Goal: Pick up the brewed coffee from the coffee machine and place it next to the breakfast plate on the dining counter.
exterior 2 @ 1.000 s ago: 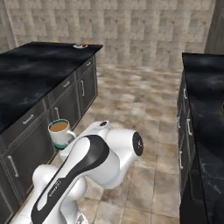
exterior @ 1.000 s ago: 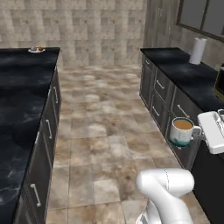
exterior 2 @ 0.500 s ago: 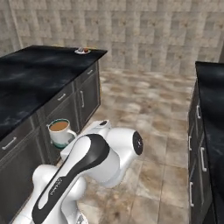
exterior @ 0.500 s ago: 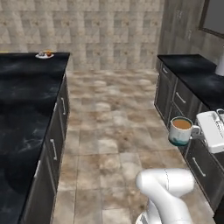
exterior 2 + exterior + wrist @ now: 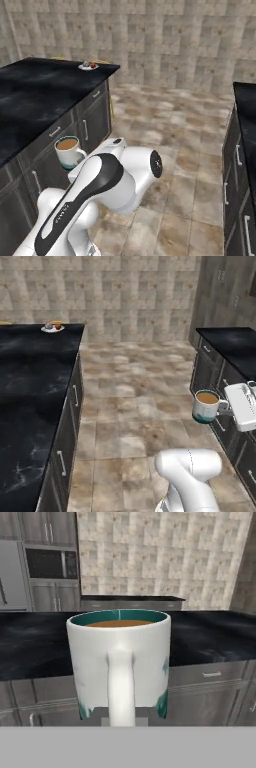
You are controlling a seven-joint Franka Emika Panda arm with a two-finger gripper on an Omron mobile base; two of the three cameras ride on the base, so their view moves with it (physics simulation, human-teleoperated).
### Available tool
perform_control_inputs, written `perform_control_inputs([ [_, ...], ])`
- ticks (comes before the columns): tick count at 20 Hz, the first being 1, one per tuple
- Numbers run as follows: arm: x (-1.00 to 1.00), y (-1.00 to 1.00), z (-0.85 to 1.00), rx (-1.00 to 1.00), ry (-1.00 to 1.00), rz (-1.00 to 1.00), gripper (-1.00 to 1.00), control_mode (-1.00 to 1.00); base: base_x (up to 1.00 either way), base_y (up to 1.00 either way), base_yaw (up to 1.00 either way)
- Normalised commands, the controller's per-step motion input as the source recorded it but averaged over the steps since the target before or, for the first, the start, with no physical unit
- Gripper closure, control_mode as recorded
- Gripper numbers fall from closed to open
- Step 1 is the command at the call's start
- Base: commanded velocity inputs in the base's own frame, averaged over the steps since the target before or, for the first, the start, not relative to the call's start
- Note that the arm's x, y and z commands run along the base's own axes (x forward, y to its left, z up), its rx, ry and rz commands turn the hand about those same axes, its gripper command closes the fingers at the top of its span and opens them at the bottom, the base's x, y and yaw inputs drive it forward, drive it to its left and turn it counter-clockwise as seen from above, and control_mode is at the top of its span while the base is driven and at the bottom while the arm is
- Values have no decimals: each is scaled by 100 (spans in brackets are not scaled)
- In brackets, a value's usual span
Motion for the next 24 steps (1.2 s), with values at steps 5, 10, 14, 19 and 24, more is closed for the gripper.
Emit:
perform_control_inputs([
  [5, 0, 0, 0, 0, 0, 0, 100, 100, 100, 0, 16],
  [10, 0, 0, 0, 0, 0, 0, 100, 100, 100, -5, 28],
  [14, 0, 0, 0, 0, 0, 0, 100, 100, 100, -25, 30],
  [19, 0, 0, 0, 0, 0, 0, 100, 100, 100, -45, 35],
  [24, 0, 0, 0, 0, 0, 0, 100, 100, 100, -56, 36],
])
